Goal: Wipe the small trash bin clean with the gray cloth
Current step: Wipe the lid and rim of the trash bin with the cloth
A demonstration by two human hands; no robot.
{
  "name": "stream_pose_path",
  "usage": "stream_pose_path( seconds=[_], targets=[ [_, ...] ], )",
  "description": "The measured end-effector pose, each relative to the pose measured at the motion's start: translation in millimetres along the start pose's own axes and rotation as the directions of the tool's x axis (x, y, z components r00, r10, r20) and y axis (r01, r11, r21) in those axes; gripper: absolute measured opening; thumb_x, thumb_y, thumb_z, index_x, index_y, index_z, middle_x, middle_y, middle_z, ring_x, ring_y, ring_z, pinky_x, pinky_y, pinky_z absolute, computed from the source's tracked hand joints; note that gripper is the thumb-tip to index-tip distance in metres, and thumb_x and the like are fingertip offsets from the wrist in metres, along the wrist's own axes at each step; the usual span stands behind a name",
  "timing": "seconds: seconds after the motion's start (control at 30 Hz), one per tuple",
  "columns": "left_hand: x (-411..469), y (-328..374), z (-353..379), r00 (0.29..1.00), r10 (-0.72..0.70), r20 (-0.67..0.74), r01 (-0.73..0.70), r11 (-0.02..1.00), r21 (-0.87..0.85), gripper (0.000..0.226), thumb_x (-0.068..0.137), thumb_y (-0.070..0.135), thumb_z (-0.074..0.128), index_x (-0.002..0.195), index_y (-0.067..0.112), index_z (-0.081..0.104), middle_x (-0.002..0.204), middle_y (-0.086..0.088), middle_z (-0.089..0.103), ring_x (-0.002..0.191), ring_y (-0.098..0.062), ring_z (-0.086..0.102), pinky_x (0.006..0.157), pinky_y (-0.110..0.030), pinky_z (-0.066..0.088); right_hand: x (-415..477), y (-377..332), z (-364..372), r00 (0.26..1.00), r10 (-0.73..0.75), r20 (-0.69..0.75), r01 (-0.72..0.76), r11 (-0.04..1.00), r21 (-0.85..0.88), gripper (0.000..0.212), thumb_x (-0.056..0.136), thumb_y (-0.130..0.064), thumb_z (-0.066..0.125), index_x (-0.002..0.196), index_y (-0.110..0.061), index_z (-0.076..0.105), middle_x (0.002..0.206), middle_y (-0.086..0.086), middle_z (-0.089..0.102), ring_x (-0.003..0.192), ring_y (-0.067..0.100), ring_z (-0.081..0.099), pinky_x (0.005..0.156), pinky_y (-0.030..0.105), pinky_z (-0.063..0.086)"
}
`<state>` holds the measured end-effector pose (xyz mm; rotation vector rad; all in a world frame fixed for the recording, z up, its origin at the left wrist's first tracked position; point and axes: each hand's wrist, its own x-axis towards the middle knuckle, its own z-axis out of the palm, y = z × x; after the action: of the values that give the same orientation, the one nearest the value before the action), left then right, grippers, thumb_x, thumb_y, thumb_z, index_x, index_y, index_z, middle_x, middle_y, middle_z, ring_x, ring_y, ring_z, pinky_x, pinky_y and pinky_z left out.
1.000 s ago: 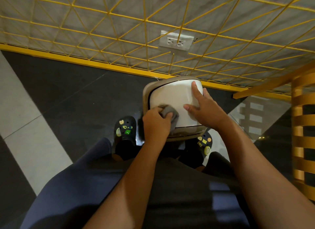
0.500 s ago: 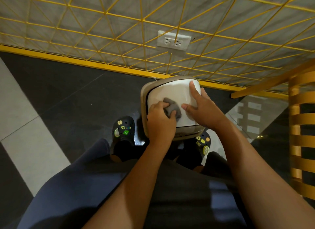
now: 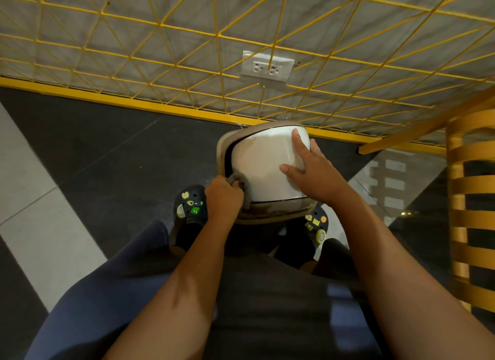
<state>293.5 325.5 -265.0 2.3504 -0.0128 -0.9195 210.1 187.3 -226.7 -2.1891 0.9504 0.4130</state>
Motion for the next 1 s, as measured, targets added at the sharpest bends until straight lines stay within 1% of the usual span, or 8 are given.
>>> stream_pose_path(
  seconds=[0.07,0.23,0.37,0.43,0.57,0.67,0.83,1.0],
  targets=[
    [5,4,-1,1.0,-0.011,0.016,0.01,0.998,0.058,0.025,0.093,0.015,0.048,0.103,-0.006,0.056,0.108,-0.023,0.06,0.089,-0.033,0.055,0.067,-0.029,0.037,1,0,1,1.0,0.003,0.001,-0.003,1.0,0.0,0.074,0.094,-0.037,0.047,0.147,-0.033,-0.005,0.157,0.013,-0.005,0.142,0.035,0.018,0.112,0.043,0.023],
    [6,5,-1,1.0,-0.005,-0.007,0.006,0.996,0.092,0.026,0.094,0.015,0.045,0.108,-0.004,0.055,0.111,-0.022,0.059,0.098,-0.036,0.057,0.068,-0.033,0.04,2,1,2,1.0,0.004,-0.003,-0.004,1.0,0.001,0.075,0.094,-0.037,0.047,0.147,-0.033,-0.006,0.157,0.013,-0.005,0.141,0.036,0.02,0.112,0.044,0.025],
    [4,6,-8,1.0,0.024,0.008,-0.024,0.999,0.041,0.027,0.094,0.019,0.046,0.104,-0.004,0.057,0.103,-0.018,0.06,0.071,-0.018,0.048,0.052,-0.023,0.035,4,2,3,1.0,0.002,-0.005,-0.002,1.0,0.004,0.075,0.094,-0.037,0.047,0.147,-0.033,-0.006,0.157,0.013,-0.005,0.141,0.036,0.019,0.112,0.044,0.024],
    [-2,14,-7,0.995,0.097,-0.009,-0.097,0.995,0.03,0.026,0.092,0.022,0.05,0.102,-0.002,0.058,0.095,-0.013,0.057,0.068,-0.014,0.044,0.047,-0.02,0.029,4,3,4,1.0,-0.003,-0.009,0.003,1.0,0.002,0.075,0.094,-0.037,0.047,0.147,-0.033,-0.006,0.157,0.013,-0.003,0.14,0.035,0.02,0.111,0.043,0.026],
    [-16,26,1,0.97,0.226,-0.086,-0.22,0.973,0.069,0.025,0.092,0.021,0.05,0.1,-0.002,0.056,0.094,-0.015,0.058,0.082,-0.027,0.056,0.059,-0.027,0.035,3,3,3,1.0,0.001,-0.014,-0.001,1.0,0.011,0.075,0.093,-0.037,0.048,0.147,-0.033,-0.005,0.157,0.013,-0.001,0.14,0.036,0.021,0.11,0.044,0.027],
    [-15,21,3,0.973,0.194,-0.127,-0.186,0.98,0.069,0.028,0.094,0.022,0.048,0.109,-0.001,0.055,0.104,-0.017,0.061,0.092,-0.03,0.06,0.063,-0.028,0.041,2,1,3,1.0,0.001,-0.02,-0.001,1.0,0.016,0.075,0.093,-0.038,0.048,0.147,-0.034,-0.003,0.157,0.012,-0.002,0.141,0.036,0.019,0.111,0.043,0.026],
    [1,3,-7,0.991,0.096,-0.092,-0.101,0.993,-0.053,0.022,0.093,0.019,0.049,0.103,0.0,0.057,0.1,-0.017,0.059,0.1,-0.031,0.056,0.07,-0.027,0.037,-1,0,2,1.0,-0.002,-0.02,0.002,1.0,0.027,0.074,0.094,-0.037,0.048,0.147,-0.034,-0.003,0.157,0.012,-0.004,0.141,0.036,0.019,0.112,0.042,0.025],
    [14,-3,-29,0.974,-0.106,-0.199,0.013,0.907,-0.421,0.014,0.09,0.024,0.054,0.097,0.013,0.057,0.092,-0.003,0.056,0.089,-0.019,0.055,0.074,-0.03,0.044,-4,-1,1,1.0,0.016,-0.023,-0.015,0.999,0.053,0.073,0.094,-0.038,0.047,0.147,-0.036,-0.002,0.158,0.011,-0.006,0.143,0.035,0.013,0.113,0.043,0.02]
  ],
)
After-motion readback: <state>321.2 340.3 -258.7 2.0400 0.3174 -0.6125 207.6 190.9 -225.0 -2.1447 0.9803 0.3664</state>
